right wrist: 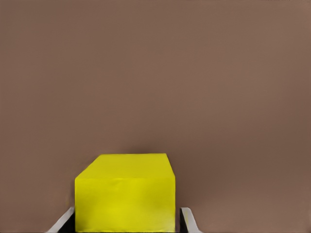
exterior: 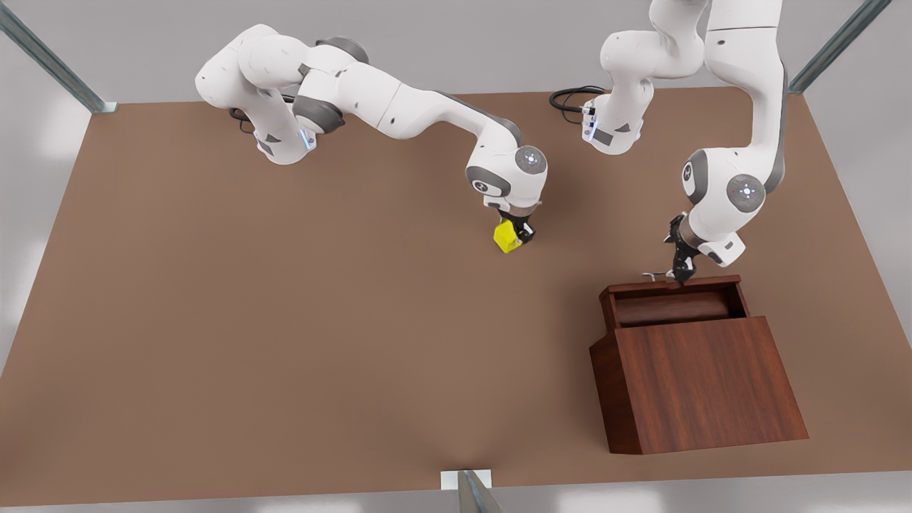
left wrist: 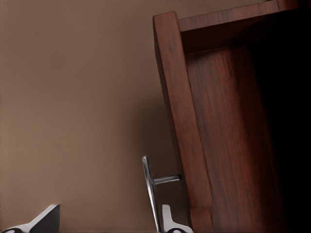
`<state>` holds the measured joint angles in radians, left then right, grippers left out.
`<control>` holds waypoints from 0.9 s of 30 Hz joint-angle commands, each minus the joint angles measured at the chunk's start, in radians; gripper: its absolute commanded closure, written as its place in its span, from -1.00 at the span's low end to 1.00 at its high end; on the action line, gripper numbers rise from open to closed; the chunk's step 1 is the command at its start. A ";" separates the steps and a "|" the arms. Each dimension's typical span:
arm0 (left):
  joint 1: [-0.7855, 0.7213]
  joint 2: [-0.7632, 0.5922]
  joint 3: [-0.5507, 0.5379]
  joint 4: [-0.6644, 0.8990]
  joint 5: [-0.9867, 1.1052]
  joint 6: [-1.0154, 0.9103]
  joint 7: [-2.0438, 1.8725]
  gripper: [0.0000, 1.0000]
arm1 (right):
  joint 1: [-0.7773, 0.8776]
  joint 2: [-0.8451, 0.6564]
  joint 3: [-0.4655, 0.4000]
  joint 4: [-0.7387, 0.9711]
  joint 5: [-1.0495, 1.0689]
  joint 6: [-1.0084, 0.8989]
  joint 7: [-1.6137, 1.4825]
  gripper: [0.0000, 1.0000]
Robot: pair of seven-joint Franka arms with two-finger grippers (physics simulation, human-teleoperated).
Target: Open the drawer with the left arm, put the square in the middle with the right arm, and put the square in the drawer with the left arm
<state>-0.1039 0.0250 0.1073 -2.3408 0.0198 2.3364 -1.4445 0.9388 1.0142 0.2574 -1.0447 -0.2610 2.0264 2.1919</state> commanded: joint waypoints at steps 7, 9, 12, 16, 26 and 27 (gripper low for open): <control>-0.017 -0.007 0.000 0.000 0.000 -0.011 -0.013 -1.00 | -0.190 -0.310 -0.044 -0.075 -0.058 -0.069 -0.352 -1.00; -0.019 -0.010 0.000 0.000 0.000 -0.026 -0.013 -1.00 | -0.434 -0.575 -0.040 -0.314 -0.027 -0.061 -0.657 -1.00; -0.023 -0.016 0.000 0.000 0.000 -0.045 -0.022 -1.00 | -0.738 -0.871 -0.044 -0.511 0.135 -0.238 -1.388 -1.00; -0.023 -0.019 0.000 0.000 0.000 -0.052 -0.025 -1.00 | -0.950 -0.899 -0.066 -0.508 0.192 -0.397 -1.910 -1.00; -0.025 -0.026 -0.001 0.001 0.000 -0.074 -0.025 -1.00 | -0.969 -0.884 -0.067 -0.450 0.218 -0.436 -1.861 -1.00; -0.025 -0.025 -0.001 0.000 0.000 -0.074 -0.025 -1.00 | -0.980 -0.941 -0.069 -0.532 0.224 -0.388 -1.859 -1.00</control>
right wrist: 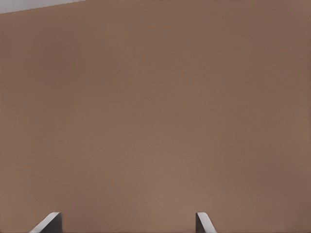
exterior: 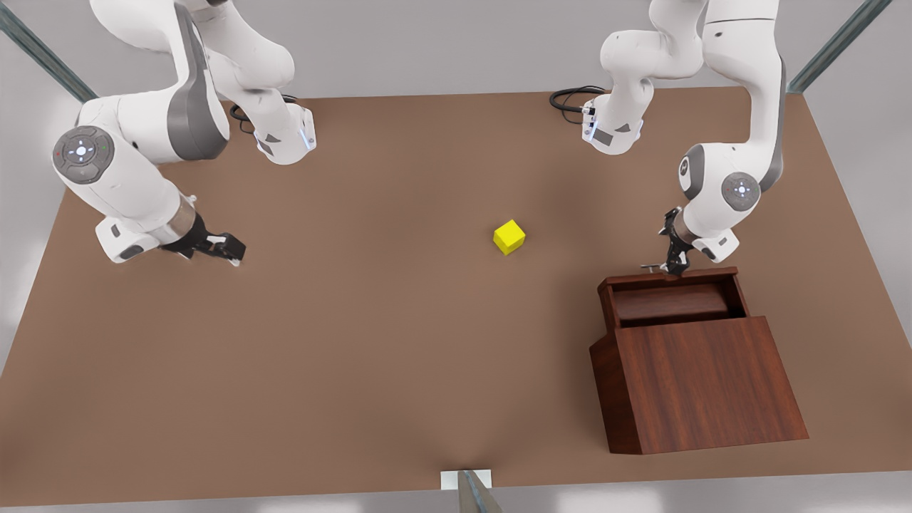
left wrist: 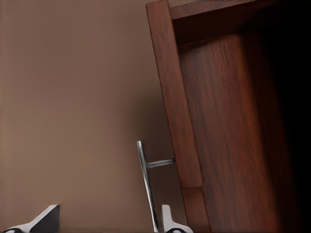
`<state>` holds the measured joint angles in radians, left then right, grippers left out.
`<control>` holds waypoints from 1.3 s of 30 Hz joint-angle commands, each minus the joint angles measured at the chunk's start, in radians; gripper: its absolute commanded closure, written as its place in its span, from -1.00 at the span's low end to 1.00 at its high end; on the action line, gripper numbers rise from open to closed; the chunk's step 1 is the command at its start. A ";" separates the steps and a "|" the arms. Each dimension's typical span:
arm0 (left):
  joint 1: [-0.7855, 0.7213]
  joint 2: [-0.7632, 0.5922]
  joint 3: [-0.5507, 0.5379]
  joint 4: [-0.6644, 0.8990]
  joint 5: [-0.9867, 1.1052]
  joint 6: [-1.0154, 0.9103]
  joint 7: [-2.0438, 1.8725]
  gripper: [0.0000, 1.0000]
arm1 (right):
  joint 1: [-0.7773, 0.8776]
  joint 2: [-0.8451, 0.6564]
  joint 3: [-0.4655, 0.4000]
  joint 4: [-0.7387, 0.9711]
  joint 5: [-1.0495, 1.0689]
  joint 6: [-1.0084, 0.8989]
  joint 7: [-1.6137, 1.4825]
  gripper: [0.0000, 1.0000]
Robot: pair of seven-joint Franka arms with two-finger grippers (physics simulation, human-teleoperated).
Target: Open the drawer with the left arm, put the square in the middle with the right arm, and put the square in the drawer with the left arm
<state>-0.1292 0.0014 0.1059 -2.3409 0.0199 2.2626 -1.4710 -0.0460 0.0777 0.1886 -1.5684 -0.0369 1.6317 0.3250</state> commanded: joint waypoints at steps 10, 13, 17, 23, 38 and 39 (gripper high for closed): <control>-0.012 -0.043 -0.003 0.037 -0.001 -0.124 -0.009 -1.00 | 0.005 0.073 -0.001 0.120 0.005 -0.030 -0.124 -1.00; -0.016 -0.061 -0.031 0.237 -0.009 -0.398 -0.067 -1.00 | 0.003 0.093 -0.023 0.117 0.005 -0.029 -0.116 -1.00; -0.036 0.132 -0.380 0.819 -0.001 -0.693 0.014 -1.00 | 0.003 0.103 -0.024 0.134 0.003 -0.032 -0.116 -1.00; -0.139 0.351 -0.604 0.853 0.084 -0.669 0.621 -1.00 | 0.003 0.097 -0.024 0.142 0.006 -0.053 -0.162 -1.00; -0.161 0.315 -0.558 0.235 0.089 0.009 1.529 -1.00 | 0.005 0.102 -0.024 0.153 0.022 -0.052 -0.196 -1.00; -0.168 0.315 -0.558 0.224 0.091 0.026 1.531 -1.00 | 0.003 0.103 -0.023 0.157 0.022 -0.052 -0.196 -1.00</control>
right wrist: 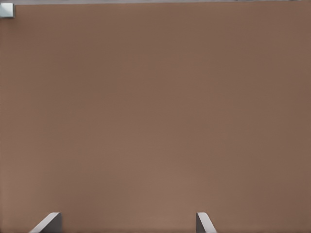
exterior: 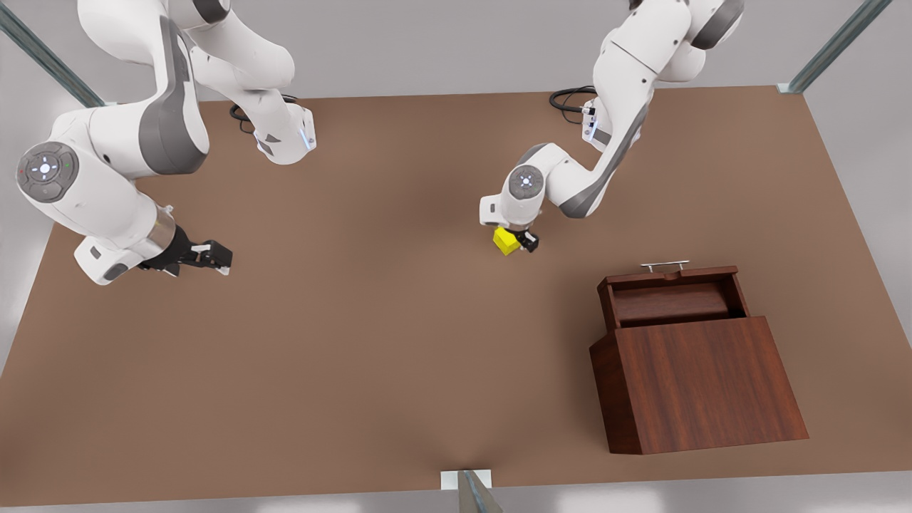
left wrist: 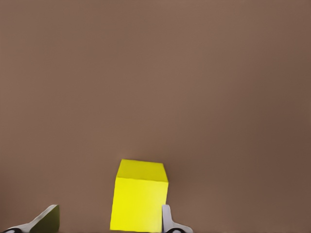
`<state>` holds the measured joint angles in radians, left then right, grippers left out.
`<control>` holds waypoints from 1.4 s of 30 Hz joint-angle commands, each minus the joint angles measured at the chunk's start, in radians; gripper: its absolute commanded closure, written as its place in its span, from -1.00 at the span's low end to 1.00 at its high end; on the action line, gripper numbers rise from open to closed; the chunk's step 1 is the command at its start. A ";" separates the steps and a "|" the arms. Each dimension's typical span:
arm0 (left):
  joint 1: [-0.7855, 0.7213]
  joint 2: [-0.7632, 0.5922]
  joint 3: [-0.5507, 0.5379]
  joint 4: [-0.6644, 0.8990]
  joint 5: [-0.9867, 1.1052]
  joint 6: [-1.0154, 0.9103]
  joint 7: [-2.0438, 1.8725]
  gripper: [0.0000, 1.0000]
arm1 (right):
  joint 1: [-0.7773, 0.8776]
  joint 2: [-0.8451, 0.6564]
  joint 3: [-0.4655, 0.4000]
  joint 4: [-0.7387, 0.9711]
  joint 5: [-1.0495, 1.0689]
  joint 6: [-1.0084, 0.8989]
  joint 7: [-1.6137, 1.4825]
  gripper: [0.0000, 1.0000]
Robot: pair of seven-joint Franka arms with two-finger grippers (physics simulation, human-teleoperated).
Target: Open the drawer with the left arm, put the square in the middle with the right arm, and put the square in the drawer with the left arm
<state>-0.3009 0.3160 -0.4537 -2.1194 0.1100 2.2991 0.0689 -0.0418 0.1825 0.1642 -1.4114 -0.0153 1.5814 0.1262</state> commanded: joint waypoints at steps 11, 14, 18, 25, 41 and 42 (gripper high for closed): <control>-0.023 0.048 0.009 -0.050 0.000 0.072 0.022 -1.00 | -0.001 -0.006 0.000 -0.001 -0.012 0.000 0.016 -1.00; -0.023 0.055 0.017 -0.056 0.002 0.088 0.022 -1.00 | 0.000 -0.003 0.000 -0.001 -0.011 -0.001 0.016 -1.00; -0.023 0.077 0.018 -0.056 0.002 0.095 0.022 -1.00 | -0.001 0.000 0.000 -0.001 -0.009 0.000 0.013 -1.00; -0.024 0.107 0.026 -0.057 0.005 0.121 0.022 -1.00 | 0.000 0.000 0.000 0.000 -0.011 0.002 0.013 -1.00; -0.032 0.155 0.038 -0.070 0.017 0.158 0.012 -0.49 | 0.000 0.000 0.000 0.000 -0.012 0.002 0.010 -1.00; -0.032 0.155 0.038 -0.070 0.017 0.158 0.012 -0.48 | -0.001 0.000 0.000 0.000 -0.012 0.003 0.010 -1.00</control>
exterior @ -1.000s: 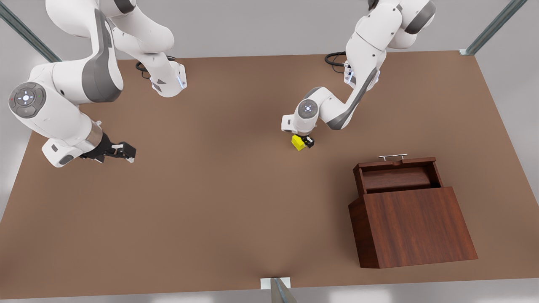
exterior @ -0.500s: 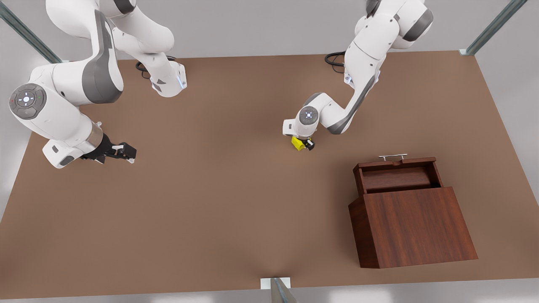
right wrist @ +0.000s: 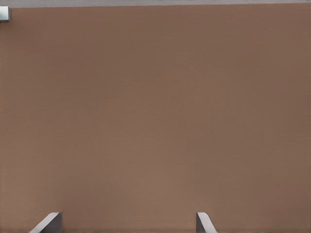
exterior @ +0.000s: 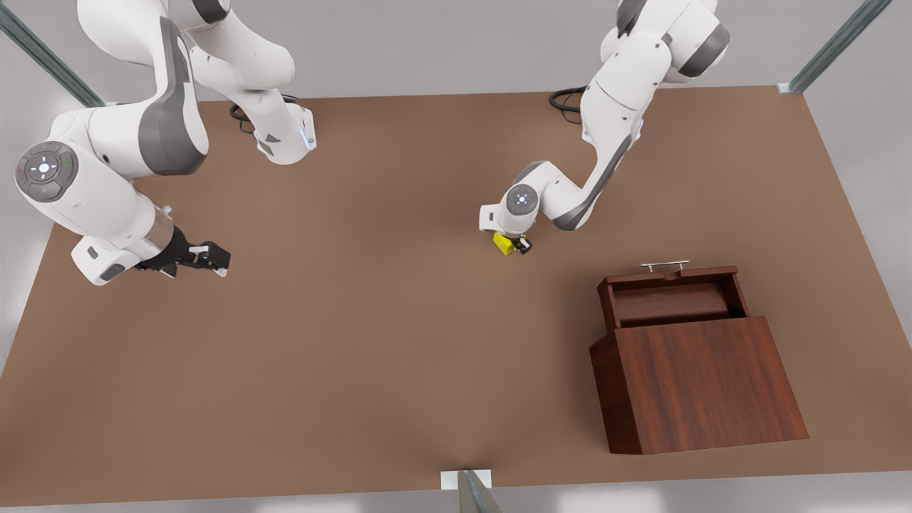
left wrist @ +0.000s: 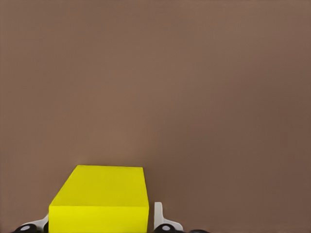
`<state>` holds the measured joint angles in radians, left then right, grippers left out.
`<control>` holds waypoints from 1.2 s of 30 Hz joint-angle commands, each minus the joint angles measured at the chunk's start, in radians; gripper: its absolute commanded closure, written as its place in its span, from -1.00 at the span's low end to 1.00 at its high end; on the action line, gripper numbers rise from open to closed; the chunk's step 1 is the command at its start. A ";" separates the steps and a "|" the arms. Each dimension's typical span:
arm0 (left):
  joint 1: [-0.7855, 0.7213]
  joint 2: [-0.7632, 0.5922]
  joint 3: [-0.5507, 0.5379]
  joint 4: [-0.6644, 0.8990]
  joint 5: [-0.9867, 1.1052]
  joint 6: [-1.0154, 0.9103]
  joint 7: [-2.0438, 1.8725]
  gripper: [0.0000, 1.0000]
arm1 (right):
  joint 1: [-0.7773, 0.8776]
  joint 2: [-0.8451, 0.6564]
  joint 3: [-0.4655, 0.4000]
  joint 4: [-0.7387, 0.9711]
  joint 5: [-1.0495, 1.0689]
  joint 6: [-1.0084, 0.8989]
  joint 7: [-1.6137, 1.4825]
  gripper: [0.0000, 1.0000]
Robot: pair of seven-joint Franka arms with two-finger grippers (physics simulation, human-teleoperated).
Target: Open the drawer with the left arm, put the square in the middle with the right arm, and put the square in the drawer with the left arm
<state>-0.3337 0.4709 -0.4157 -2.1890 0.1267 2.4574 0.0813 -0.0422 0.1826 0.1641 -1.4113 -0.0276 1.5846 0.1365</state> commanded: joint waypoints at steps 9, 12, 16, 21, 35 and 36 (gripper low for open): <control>-0.004 0.002 0.015 0.003 0.016 -0.005 0.000 -0.49 | -0.001 0.000 0.000 0.000 0.000 0.000 0.002 -1.00; -0.004 -0.025 0.034 0.009 0.011 -0.018 -0.006 -0.49 | -0.001 0.000 0.000 0.000 0.000 0.000 0.002 -1.00; -0.004 -0.021 0.035 0.009 0.011 -0.015 -0.021 -0.48 | -0.001 0.000 0.000 0.000 0.000 0.000 0.002 -1.00; -0.004 -0.006 0.037 0.009 0.013 -0.005 -0.023 -0.48 | -0.001 0.000 0.000 0.000 -0.002 -0.002 0.003 -1.00; -0.004 -0.150 0.075 0.032 0.002 -0.190 -0.043 -0.38 | -0.001 0.000 0.000 -0.002 0.000 -0.002 0.005 -1.00; -0.004 -0.205 0.092 0.035 -0.002 -0.248 -0.074 -0.38 | -0.002 0.000 0.000 -0.002 0.000 -0.002 0.005 -1.00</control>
<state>-0.3391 0.2398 -0.3072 -2.1411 0.1416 2.1686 -0.0047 -0.0443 0.1826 0.1641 -1.4128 -0.0280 1.5831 0.1411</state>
